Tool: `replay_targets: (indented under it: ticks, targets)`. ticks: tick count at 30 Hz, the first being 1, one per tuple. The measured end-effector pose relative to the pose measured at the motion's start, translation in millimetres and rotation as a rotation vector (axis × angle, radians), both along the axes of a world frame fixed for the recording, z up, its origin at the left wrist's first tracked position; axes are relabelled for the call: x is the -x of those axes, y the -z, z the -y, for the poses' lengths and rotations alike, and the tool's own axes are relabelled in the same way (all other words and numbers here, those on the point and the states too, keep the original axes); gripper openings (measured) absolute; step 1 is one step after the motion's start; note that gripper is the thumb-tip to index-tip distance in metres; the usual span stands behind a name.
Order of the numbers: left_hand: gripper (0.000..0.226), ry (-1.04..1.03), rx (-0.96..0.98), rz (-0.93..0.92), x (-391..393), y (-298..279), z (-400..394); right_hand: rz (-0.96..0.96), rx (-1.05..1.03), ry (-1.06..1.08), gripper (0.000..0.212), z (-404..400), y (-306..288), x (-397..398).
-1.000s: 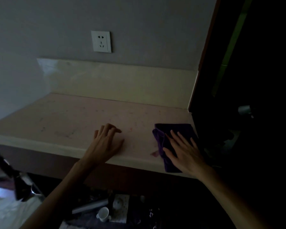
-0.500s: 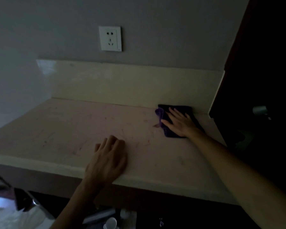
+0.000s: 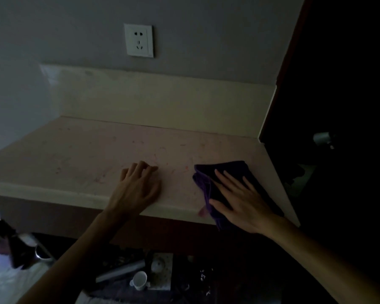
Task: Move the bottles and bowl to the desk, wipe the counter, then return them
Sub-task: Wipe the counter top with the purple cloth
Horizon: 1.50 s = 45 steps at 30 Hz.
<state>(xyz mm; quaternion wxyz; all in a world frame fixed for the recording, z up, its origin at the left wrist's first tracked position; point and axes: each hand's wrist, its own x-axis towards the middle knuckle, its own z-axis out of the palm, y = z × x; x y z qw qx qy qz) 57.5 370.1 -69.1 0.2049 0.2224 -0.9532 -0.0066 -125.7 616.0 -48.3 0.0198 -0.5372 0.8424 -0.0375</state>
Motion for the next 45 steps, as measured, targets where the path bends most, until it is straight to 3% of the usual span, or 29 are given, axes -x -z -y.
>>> replay_targets:
  ticks: [5, 12, 15, 20, 28, 31, 34, 40, 45]
  targets:
    - [0.052, 0.009, -0.006, 0.002, -17.6, -3.1, 26.3, 0.0, -0.045, -0.056, 0.07, 44.4, -3.2, 21.8]
    - [0.049, 0.029, -0.023, 0.021, -14.8, -0.9, 33.1, -0.001, -0.045, 0.01, 0.074, 217.9, -0.1, 88.0]
    - [0.047, 0.041, -0.024, 0.018, -15.4, -0.7, 33.1, -0.009, -0.036, 0.061, 0.074, 252.7, 0.1, 94.9]
    - [0.05, 0.035, 0.019, 0.041, -16.7, -1.0, 31.7, -0.001, -0.044, 0.06, 0.072, 229.3, 0.2, 75.3]
    - [0.051, 0.012, 0.049, 0.036, -17.5, -0.4, 26.5, -0.004, 0.021, -0.155, 0.066, 65.9, 2.3, -15.9]
    - [0.053, 0.005, 0.047, 0.053, -16.7, -0.6, 26.4, 0.014, 0.017, -0.153, 0.066, 40.4, -1.1, -25.7]
    - [0.054, 0.008, 0.051, 0.067, -16.5, -0.4, 28.5, 0.039, 0.032, -0.112, 0.069, 61.2, -1.5, -5.2]
    - [0.051, 0.017, 0.034, 0.054, -15.7, -2.4, 31.2, 0.048, -0.02, 0.228, 0.075, 163.7, -3.3, 109.2]
    - [0.051, 0.012, 0.067, 0.068, -15.9, 3.2, 36.4, 0.03, -0.082, 0.273, 0.079, 184.0, -3.0, 125.0]
